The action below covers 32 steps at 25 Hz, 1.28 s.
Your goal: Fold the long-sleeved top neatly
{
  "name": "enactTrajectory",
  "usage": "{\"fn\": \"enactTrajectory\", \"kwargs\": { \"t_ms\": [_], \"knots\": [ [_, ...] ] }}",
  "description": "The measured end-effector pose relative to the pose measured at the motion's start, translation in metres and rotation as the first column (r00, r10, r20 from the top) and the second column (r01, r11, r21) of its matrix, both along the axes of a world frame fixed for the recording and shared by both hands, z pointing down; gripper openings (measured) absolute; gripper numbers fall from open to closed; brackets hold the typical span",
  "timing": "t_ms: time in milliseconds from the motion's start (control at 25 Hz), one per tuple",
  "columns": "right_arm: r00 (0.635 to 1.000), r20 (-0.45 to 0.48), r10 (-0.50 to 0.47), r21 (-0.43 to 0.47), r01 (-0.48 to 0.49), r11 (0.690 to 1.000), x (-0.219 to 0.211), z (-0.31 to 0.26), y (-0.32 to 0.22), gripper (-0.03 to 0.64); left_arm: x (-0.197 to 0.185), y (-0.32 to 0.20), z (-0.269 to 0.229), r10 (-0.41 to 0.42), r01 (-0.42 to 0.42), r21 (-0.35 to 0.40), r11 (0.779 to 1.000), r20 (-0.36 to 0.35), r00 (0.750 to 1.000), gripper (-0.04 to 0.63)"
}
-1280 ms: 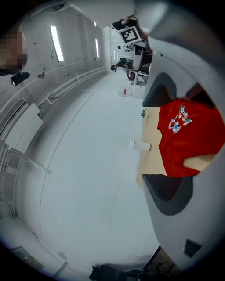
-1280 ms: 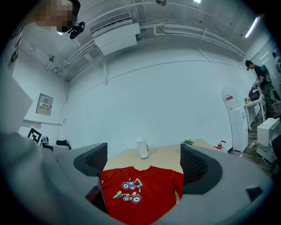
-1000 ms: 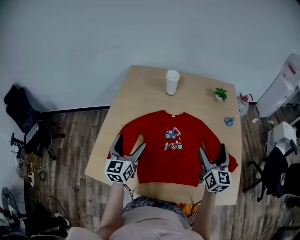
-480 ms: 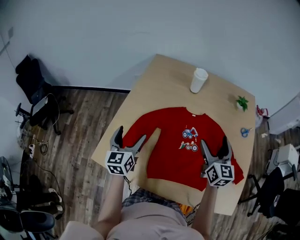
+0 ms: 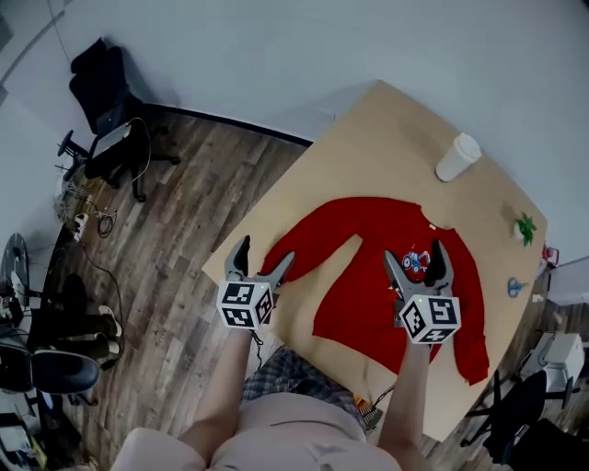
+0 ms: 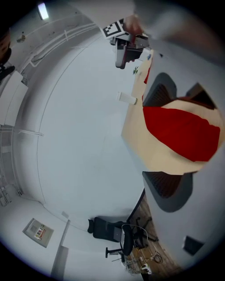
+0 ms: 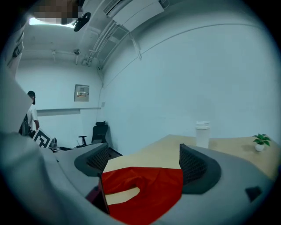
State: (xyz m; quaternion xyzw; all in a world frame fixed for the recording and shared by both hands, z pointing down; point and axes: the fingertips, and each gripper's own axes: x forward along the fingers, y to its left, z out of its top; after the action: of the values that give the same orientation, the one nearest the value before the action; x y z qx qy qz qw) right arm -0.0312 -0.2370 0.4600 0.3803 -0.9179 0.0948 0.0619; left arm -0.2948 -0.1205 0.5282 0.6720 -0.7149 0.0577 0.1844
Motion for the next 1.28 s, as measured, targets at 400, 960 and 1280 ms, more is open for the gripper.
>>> {"fn": "enactTrajectory", "kwargs": {
  "t_ms": [400,960,1280],
  "knots": [
    [0.952,-0.112,-0.284,-0.091,0.275,0.957,-0.124,0.064,0.025,0.488,-0.019,0.031,0.082,-0.121,0.095,-0.226,0.970,-0.103,0.987,0.433],
    [0.891,-0.198,-0.408,-0.218,0.366,0.905,-0.157,0.130,0.059,0.479,-0.014,0.047,0.133,-0.171,0.110,-0.472,0.875,-0.090,0.981,0.186],
    [0.872,-0.187,-0.452,-0.256,0.401,0.880,-0.178,0.144,0.071,0.471,-0.011,0.045,0.138,-0.196,0.125,-0.491,0.862,-0.097,0.976,0.032]
  ]
}}
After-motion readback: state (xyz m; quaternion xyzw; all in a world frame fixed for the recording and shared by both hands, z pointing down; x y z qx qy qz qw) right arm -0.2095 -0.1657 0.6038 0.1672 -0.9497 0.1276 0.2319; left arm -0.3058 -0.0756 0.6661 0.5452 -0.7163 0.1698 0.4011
